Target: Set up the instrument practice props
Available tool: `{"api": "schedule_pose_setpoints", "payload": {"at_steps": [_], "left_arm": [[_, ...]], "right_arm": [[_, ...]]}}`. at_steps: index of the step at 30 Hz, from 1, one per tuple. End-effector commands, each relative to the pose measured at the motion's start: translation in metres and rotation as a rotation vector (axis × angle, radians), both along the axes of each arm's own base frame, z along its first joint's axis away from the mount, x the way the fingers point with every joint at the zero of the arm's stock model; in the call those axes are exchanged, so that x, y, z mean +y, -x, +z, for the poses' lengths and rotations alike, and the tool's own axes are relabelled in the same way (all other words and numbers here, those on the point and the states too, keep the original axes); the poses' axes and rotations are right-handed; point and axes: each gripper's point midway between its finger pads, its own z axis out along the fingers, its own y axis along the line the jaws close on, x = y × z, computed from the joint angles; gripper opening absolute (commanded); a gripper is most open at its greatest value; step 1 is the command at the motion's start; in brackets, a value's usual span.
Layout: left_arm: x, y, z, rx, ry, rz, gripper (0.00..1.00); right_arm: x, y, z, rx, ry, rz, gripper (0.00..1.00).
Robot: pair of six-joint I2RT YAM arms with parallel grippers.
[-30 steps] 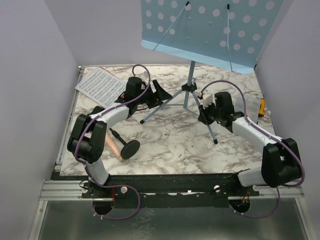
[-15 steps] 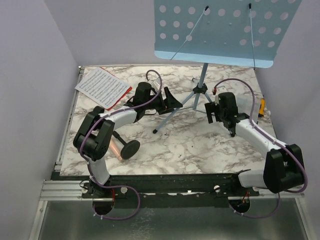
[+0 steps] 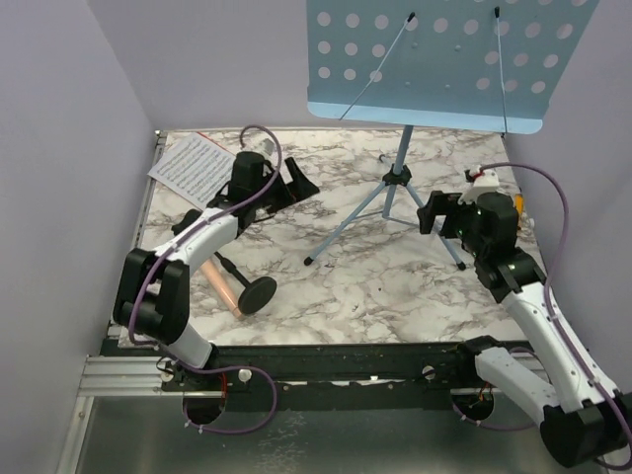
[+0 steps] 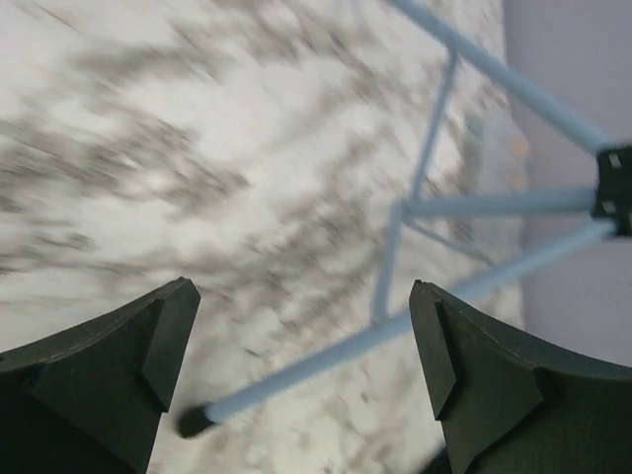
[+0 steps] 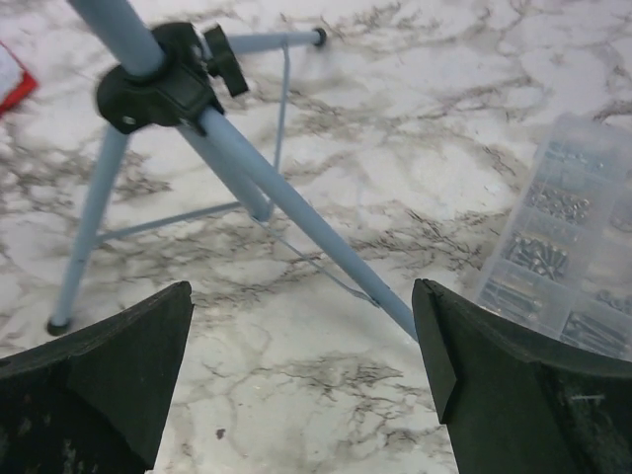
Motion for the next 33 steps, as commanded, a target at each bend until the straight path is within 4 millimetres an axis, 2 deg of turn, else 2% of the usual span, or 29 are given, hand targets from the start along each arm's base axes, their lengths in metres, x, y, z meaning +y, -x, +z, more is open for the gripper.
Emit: {"api": "schedule_pose_setpoints", "payload": {"at_steps": [1, 3, 7, 10, 13, 18, 22, 27, 33], "left_arm": [[0.118, -0.046, 0.019, -0.221, -0.448, 0.421, 0.99], [0.147, -0.053, 0.017, -0.27, -0.608, 0.493, 0.99], [0.165, -0.072, -0.004, -0.257, -0.811, 0.482, 0.99], [0.162, -0.091, -0.016, -0.218, -0.875, 0.446, 0.95], [0.163, -0.119, -0.029, -0.197, -0.956, 0.443, 0.88], [0.159, -0.162, -0.05, -0.154, -1.043, 0.442, 0.75], [0.159, -0.187, -0.065, -0.143, -1.102, 0.459, 0.68], [0.168, -0.204, -0.092, -0.092, -1.201, 0.481, 0.65], [0.172, -0.212, -0.114, -0.067, -1.25, 0.462, 0.61]], "right_arm": [[0.011, 0.029, 0.018, -0.019, -0.121, 0.05, 0.99], [0.011, 0.037, 0.026, -0.05, -0.138, 0.062, 1.0], [0.021, 0.048, 0.039, -0.104, -0.172, 0.133, 1.0], [0.024, 0.054, 0.048, -0.125, -0.174, 0.164, 1.0], [0.023, 0.06, 0.053, -0.142, -0.168, 0.178, 1.0], [0.02, 0.072, 0.055, -0.166, -0.156, 0.188, 1.0], [0.014, 0.084, 0.058, -0.177, -0.135, 0.184, 1.0], [0.009, 0.092, 0.068, -0.218, -0.112, 0.179, 0.99], [0.007, 0.092, 0.077, -0.25, -0.099, 0.183, 0.99]]}}
